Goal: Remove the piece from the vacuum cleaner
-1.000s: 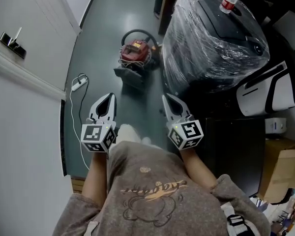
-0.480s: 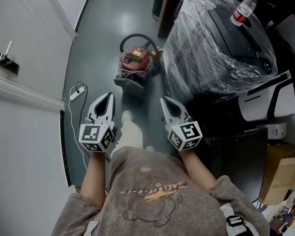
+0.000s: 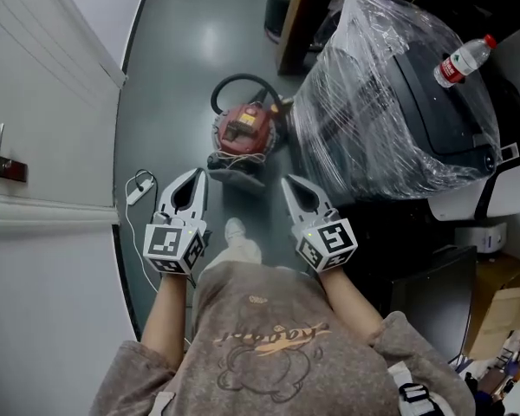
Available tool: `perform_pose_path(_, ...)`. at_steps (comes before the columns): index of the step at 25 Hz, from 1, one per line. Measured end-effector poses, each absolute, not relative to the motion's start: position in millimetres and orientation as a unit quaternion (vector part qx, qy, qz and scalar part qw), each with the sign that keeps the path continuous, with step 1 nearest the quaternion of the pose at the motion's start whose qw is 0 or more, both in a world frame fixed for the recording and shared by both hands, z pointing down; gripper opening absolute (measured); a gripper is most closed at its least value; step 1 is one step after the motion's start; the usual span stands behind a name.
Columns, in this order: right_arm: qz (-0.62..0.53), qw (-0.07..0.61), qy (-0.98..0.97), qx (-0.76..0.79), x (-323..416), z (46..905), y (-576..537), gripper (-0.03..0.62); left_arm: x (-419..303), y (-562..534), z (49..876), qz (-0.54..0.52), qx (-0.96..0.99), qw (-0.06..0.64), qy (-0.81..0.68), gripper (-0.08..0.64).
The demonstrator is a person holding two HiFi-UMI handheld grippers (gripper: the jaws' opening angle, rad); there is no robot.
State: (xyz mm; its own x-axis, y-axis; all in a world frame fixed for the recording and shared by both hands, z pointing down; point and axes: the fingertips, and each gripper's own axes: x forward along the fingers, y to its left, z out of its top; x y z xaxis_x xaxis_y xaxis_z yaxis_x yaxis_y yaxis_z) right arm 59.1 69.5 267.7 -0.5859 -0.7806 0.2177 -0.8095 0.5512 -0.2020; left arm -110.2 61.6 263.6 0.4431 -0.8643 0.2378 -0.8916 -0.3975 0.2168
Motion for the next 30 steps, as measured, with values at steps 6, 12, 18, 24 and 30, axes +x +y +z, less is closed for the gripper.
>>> perform_pose_path(6, 0.139, 0.051, -0.867, 0.475, 54.3, 259.8, 26.5, 0.000, -116.0, 15.1, 257.8, 0.045, 0.851, 0.149, -0.502, -0.005)
perform_pose_path(12, 0.140, 0.046, -0.861, 0.487, 63.3, 255.9, 5.6, 0.000, -116.5, -4.7, 251.2, 0.037, 0.847, 0.151, -0.509, -0.005)
perform_pose_path(18, 0.146, 0.053, -0.868, 0.471, 63.2, 260.4, -7.6, 0.002, -111.6, -11.9, 248.9, 0.033, 0.848, 0.158, -0.504, -0.005)
perform_pose_path(24, 0.164, 0.053, -0.876, 0.450, 63.8, 270.5, -13.2, 0.106, -102.1, -13.7, 253.4, 0.030, 0.859, 0.161, -0.486, 0.110)
perform_pose_path(30, 0.186, 0.054, -0.887, 0.420, 61.3, 277.1, -16.2, 0.234, -89.6, -19.2, 255.4, 0.022, 0.875, 0.169, -0.454, 0.314)
